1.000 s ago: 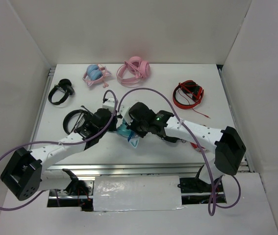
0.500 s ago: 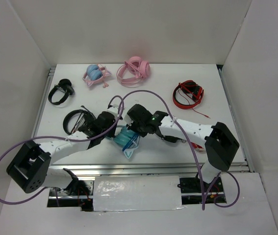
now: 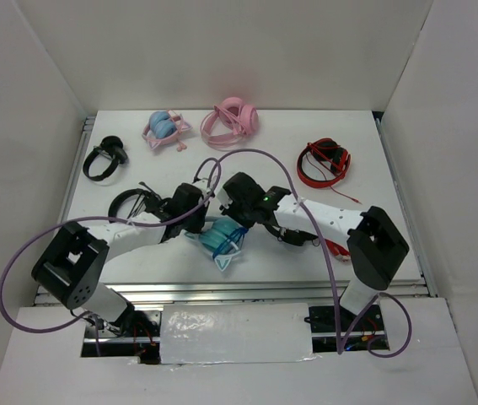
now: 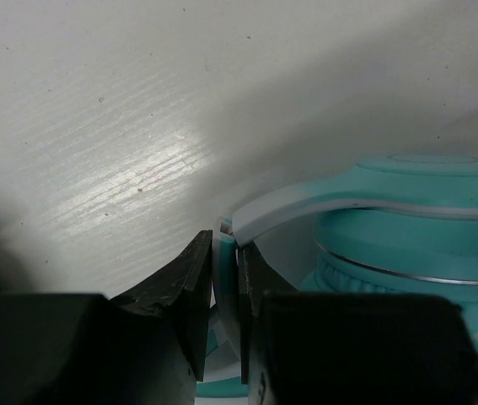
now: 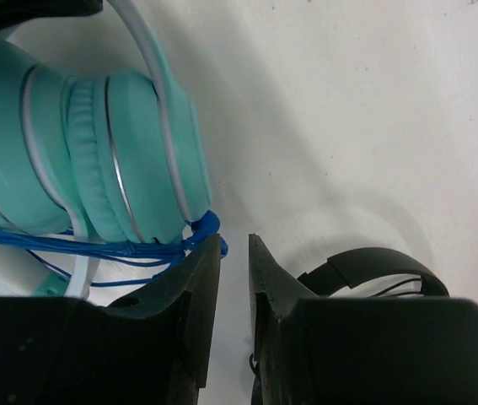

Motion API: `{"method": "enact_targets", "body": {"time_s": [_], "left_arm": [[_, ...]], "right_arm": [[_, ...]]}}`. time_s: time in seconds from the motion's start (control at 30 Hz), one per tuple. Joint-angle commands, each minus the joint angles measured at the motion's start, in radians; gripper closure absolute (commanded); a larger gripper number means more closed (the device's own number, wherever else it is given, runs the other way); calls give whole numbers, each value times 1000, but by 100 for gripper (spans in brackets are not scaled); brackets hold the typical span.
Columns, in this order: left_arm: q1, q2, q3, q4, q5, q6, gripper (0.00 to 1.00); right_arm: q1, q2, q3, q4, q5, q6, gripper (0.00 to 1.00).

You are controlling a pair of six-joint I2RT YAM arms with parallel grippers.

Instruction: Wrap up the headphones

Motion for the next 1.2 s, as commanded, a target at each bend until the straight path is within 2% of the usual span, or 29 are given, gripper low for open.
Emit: {"method": "enact_targets", "body": {"time_s": [0.0,0.03,0.07,0.17,0.2,0.33,0.4,0.43,0.5,0.53,0.57,0.6,0.8,0.97,1.17], "left_arm": [[13,35,58,-20,16,-6,97],[18,36,63,-28,18,-9,93],[18,40,66,-28,16,-14,91],[21,29,77,-35,21,-15,75],[21,15,77,-37,24,-15,66],[22,-17,74,-45,16,-21,42],[21,-34,74,-58,-8,-29,38],[22,-39,74,-63,-16,-34,38],[22,-57,67,-63,-33,-37,33],[22,-63,66,-62,-36,-41,31],[24,-75,64,-62,-36,-40,23],[22,-82,66,-68,-42,-41,1],[30,-154,89,-108,-137,-61,1],[65,-219,116,-132,-223,-87,1],[194,-316,178,-256,-356,-270,1]], "right_arm": [[-11,-36,2,95,5,21,72],[-16,-65,-10,118,29,34,67],[-19,-81,-17,131,38,43,66],[-35,-151,-44,207,83,84,61],[-42,-168,-52,237,94,95,58],[-62,-245,-63,256,107,147,43],[-66,-266,-64,257,114,161,34],[-68,-286,-75,265,112,163,21],[-74,-305,-101,296,138,169,0],[-77,-317,-102,296,147,172,0],[-80,-320,-104,293,156,190,0],[-88,-326,-104,291,172,199,0],[-117,-440,-151,336,216,330,0],[-235,-565,-257,431,192,501,0],[-394,-703,-354,365,129,678,0]]}}
